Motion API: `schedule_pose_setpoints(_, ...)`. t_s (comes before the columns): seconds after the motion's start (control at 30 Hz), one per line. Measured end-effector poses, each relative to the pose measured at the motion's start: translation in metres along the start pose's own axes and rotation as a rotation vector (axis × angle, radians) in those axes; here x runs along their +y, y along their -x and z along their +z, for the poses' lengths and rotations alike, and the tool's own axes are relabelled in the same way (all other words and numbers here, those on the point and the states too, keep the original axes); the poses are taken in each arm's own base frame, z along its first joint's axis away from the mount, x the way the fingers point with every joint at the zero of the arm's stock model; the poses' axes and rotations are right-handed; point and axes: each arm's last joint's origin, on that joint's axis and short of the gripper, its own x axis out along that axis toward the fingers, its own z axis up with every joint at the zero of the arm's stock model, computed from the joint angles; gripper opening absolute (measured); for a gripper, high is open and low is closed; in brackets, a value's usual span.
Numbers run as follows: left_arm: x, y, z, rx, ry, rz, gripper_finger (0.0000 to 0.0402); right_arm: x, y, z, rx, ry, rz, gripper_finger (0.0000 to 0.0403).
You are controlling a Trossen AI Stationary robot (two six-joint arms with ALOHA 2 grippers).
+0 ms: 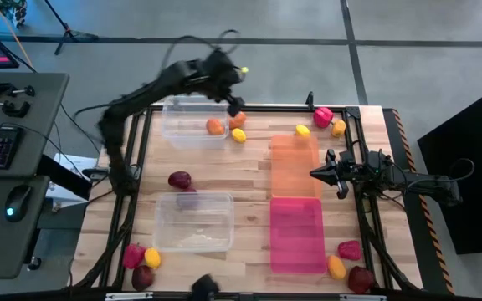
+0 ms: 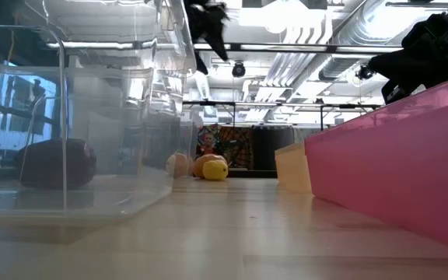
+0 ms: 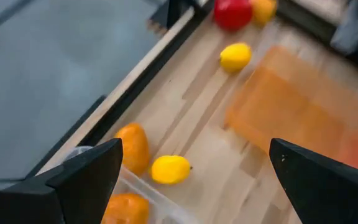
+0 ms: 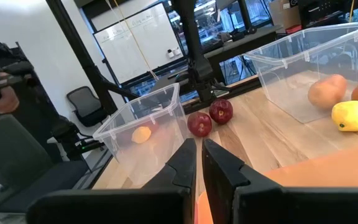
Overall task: Sort produce into baskets
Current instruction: Put the yellow mango into the top transparent bin
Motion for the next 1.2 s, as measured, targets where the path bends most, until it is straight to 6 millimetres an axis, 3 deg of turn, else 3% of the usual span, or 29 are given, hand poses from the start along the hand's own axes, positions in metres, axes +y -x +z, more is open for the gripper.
schedule_pose_setpoints(0.2,-0.013,-0.064,0.027,0.065,-0.185,0.04,0.039,0.0,0.0,0.0,0.0,0.0,0.0,0.0017)
schedule_pose_setpoints(0.33,-0.015,-0.097,0.023,0.068,-0.302,0.125,0.039,0.0,0.0,0.0,0.0,0.0,0.0,0.0017)
schedule_pose_setpoints(0.53,-0.006,-0.13,0.011,0.177,-0.33,0.223,0.039,0.0,0.0,0.0,0.0,0.0,0.0,0.0017)
schedule_pose_setpoints(0.83,0.005,-0.166,-0.005,0.311,-0.444,0.212,0.039,0.0,0.0,0.0,0.0,0.0,0.0,0.0017)
schedule_pose_setpoints(1.2,0.011,-0.181,-0.016,0.414,-0.61,0.145,0.039,0.0,0.0,0.0,-0.001,0.0,0.0,0.0017)
